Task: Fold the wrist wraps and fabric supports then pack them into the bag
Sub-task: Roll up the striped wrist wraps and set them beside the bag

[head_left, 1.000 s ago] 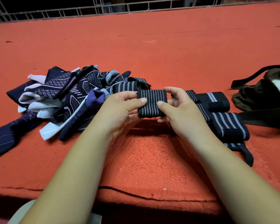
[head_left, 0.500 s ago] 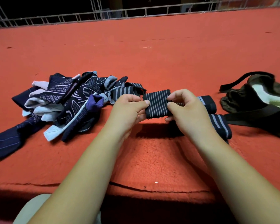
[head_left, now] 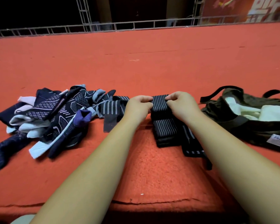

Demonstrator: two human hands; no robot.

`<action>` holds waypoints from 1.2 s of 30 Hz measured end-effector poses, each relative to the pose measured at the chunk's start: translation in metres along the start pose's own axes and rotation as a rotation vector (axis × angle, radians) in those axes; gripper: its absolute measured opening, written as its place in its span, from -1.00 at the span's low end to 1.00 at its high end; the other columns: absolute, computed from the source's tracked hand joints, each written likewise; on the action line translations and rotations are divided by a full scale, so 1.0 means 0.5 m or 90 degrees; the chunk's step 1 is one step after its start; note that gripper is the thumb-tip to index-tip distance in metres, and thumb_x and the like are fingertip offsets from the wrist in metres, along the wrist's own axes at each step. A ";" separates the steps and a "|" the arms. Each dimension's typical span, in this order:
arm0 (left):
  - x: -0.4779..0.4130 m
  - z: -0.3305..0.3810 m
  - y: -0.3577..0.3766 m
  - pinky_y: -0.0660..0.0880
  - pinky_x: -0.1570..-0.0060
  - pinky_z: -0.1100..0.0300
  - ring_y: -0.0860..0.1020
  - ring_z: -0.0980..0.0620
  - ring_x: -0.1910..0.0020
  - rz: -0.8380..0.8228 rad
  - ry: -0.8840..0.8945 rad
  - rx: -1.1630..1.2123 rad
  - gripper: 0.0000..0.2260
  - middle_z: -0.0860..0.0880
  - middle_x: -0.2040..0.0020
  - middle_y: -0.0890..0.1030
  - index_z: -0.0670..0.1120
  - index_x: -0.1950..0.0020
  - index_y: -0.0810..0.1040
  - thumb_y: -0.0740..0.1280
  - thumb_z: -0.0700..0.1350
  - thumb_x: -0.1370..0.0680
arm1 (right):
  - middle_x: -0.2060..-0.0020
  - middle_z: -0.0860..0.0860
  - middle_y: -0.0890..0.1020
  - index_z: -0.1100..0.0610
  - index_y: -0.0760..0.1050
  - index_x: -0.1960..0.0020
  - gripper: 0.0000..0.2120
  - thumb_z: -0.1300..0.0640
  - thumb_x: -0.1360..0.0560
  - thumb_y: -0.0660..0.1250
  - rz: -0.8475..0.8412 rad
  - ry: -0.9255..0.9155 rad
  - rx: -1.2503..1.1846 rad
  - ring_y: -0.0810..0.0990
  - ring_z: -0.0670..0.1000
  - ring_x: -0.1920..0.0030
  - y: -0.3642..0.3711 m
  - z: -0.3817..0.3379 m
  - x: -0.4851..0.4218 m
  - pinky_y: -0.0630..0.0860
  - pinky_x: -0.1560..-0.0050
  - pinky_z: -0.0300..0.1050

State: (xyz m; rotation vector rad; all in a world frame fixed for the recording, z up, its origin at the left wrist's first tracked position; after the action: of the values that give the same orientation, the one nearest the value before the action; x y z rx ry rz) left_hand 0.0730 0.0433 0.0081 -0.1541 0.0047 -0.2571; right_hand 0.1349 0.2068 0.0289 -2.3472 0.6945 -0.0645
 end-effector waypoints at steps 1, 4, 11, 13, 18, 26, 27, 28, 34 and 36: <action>-0.008 -0.008 0.007 0.68 -0.18 -0.10 0.74 -0.09 -0.02 -0.003 -0.005 -0.025 -0.77 -0.06 0.01 0.75 -0.05 -0.07 0.71 0.40 -0.35 -0.57 | -0.03 0.04 0.75 -0.01 0.69 -0.06 -0.79 0.22 -0.57 0.33 -0.012 0.006 0.028 0.70 0.09 -0.08 0.005 0.006 -0.006 0.57 -0.09 -0.10; -0.022 -0.031 0.023 0.69 -0.05 -0.01 0.69 -0.04 0.17 -0.005 -0.023 -0.089 -0.80 -0.03 0.15 0.72 -0.03 -0.06 0.72 0.42 -0.30 -0.56 | -0.08 0.06 0.74 -0.06 0.64 0.00 -0.82 0.20 -0.58 0.33 -0.045 0.019 0.108 0.68 0.12 -0.12 0.022 0.024 -0.018 0.58 -0.12 -0.07; -0.027 -0.071 0.028 0.71 -0.01 -0.01 0.62 0.01 0.29 -0.002 -0.042 -0.161 -0.78 -0.01 0.17 0.72 0.04 0.12 0.68 0.46 -0.31 -0.52 | -0.13 0.09 0.73 0.04 0.70 -0.14 -0.77 0.20 -0.61 0.31 -0.089 0.005 0.215 0.66 0.17 -0.18 0.051 0.044 -0.029 0.56 -0.12 -0.07; -0.029 -0.078 0.027 0.71 -0.05 -0.09 0.64 -0.02 0.25 -0.005 -0.043 -0.152 -0.77 -0.03 0.13 0.73 0.04 0.10 0.68 0.46 -0.31 -0.52 | -0.11 0.08 0.73 0.04 0.70 -0.13 -0.78 0.20 -0.61 0.31 -0.093 0.002 0.225 0.66 0.18 -0.18 0.053 0.041 -0.029 0.56 -0.11 -0.07; -0.018 -0.070 0.014 0.71 -0.03 -0.21 0.72 -0.11 0.19 -0.006 -0.045 -0.117 -0.78 -0.08 0.11 0.74 0.03 0.06 0.67 0.38 -0.30 -0.55 | -0.12 0.09 0.71 0.02 0.69 -0.08 -0.78 0.21 -0.57 0.31 -0.075 -0.019 0.222 0.65 0.17 -0.18 0.045 0.022 -0.025 0.59 -0.14 -0.05; 0.003 -0.030 -0.085 0.69 -0.08 -0.11 0.72 -0.06 0.10 0.063 0.004 -0.171 -0.86 0.01 0.12 0.72 0.05 0.04 0.66 0.38 -0.17 -0.50 | -0.16 0.09 0.61 -0.10 0.58 0.09 -0.81 0.14 -0.56 0.25 -0.029 -0.063 0.203 0.51 0.24 -0.25 0.045 -0.056 0.008 0.49 -0.18 -0.03; 0.006 -0.024 -0.102 0.67 -0.11 -0.03 0.71 -0.05 0.05 0.079 0.019 -0.196 -0.86 0.03 0.08 0.72 0.05 0.02 0.67 0.39 -0.16 -0.50 | -0.16 0.09 0.61 -0.10 0.58 0.09 -0.80 0.14 -0.56 0.24 -0.033 -0.074 0.195 0.49 0.25 -0.26 0.049 -0.067 0.013 0.51 -0.20 -0.01; 0.013 -0.017 -0.118 0.63 -0.10 0.07 0.69 -0.03 0.00 0.092 0.033 -0.231 -0.84 0.04 0.03 0.72 0.04 -0.02 0.68 0.39 -0.17 -0.51 | -0.16 0.10 0.61 -0.09 0.60 0.08 -0.80 0.15 -0.56 0.24 -0.039 -0.084 0.186 0.48 0.26 -0.27 0.055 -0.079 0.019 0.51 -0.22 0.01; 0.027 -0.055 -0.201 0.51 -0.30 -0.04 0.53 -0.27 -0.29 0.204 -0.007 -0.423 -0.62 -0.22 -0.27 0.55 -0.15 -0.26 0.56 0.43 -0.14 -0.45 | -0.12 0.07 0.61 0.05 0.66 -0.03 -0.82 0.17 -0.61 0.27 -0.050 -0.127 0.095 0.57 0.14 -0.20 0.119 -0.126 0.051 0.44 -0.16 -0.07; 0.032 -0.088 -0.210 0.46 -0.40 -0.11 0.48 -0.34 -0.37 0.180 -0.094 -0.431 -0.49 -0.30 -0.39 0.44 -0.22 -0.37 0.39 0.46 -0.12 -0.49 | -0.11 0.07 0.65 0.07 0.66 -0.09 -0.79 0.21 -0.61 0.26 -0.067 -0.123 0.072 0.59 0.12 -0.17 0.151 -0.132 0.063 0.43 -0.11 -0.08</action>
State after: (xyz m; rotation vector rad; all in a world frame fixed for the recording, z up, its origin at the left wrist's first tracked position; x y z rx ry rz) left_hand 0.0609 -0.0679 -0.0189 -0.8384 -0.0337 0.0494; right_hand 0.1118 0.1042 0.0280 -2.2441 0.4607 0.0745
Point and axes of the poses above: each hand's wrist, its own x-axis away from the middle knuckle, its own y-axis out of the palm, z = x × y, the point moved 3 cm from there along -x, towards the middle knuckle
